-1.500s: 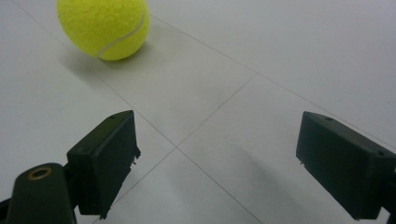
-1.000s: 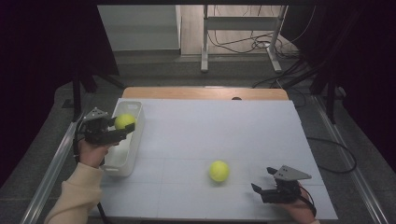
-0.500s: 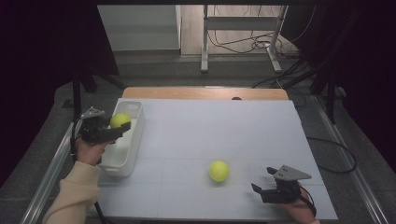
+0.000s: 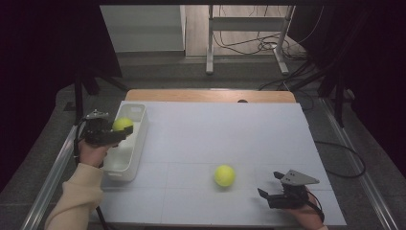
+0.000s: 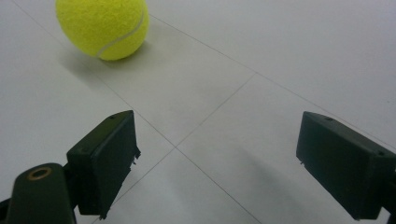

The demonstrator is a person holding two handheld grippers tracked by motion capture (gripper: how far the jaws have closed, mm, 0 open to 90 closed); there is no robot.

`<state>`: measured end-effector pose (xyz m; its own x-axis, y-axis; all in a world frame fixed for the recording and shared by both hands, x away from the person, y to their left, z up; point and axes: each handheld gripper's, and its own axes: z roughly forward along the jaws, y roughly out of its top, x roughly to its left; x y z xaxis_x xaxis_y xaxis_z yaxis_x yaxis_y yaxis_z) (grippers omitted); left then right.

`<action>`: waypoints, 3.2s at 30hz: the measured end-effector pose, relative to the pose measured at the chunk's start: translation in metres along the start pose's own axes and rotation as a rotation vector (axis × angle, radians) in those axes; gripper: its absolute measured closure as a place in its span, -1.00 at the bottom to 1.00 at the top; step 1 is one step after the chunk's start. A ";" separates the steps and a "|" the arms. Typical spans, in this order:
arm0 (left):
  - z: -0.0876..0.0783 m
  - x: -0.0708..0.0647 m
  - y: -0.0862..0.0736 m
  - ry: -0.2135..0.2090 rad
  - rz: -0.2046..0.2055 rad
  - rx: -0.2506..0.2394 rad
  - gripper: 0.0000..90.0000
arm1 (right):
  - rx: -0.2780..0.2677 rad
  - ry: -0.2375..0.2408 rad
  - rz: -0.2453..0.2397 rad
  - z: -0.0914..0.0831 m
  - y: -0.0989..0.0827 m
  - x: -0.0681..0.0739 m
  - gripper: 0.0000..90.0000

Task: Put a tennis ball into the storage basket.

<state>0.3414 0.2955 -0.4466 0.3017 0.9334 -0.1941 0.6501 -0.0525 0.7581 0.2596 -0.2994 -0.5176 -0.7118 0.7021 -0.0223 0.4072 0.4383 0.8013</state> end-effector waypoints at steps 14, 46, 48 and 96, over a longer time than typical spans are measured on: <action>-0.006 -0.011 0.004 -0.057 0.011 -0.017 -0.70 | -0.002 -0.001 0.000 0.000 0.000 0.000 -0.72; -0.009 -0.089 -0.010 -0.335 0.157 -0.101 -0.68 | -0.015 -0.008 -0.001 -0.001 0.001 -0.001 -0.72; -0.006 -0.092 -0.011 -0.346 0.160 -0.099 -0.68 | -0.016 -0.009 -0.001 -0.001 0.001 -0.001 -0.72; 0.053 -0.188 -0.017 -0.528 0.320 0.038 -0.69 | -0.026 -0.003 0.001 -0.001 0.002 -0.003 -0.72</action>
<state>0.3100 0.1019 -0.4561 0.7842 0.5681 -0.2496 0.4913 -0.3226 0.8091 0.2618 -0.3007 -0.5155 -0.7100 0.7038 -0.0233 0.3928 0.4233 0.8164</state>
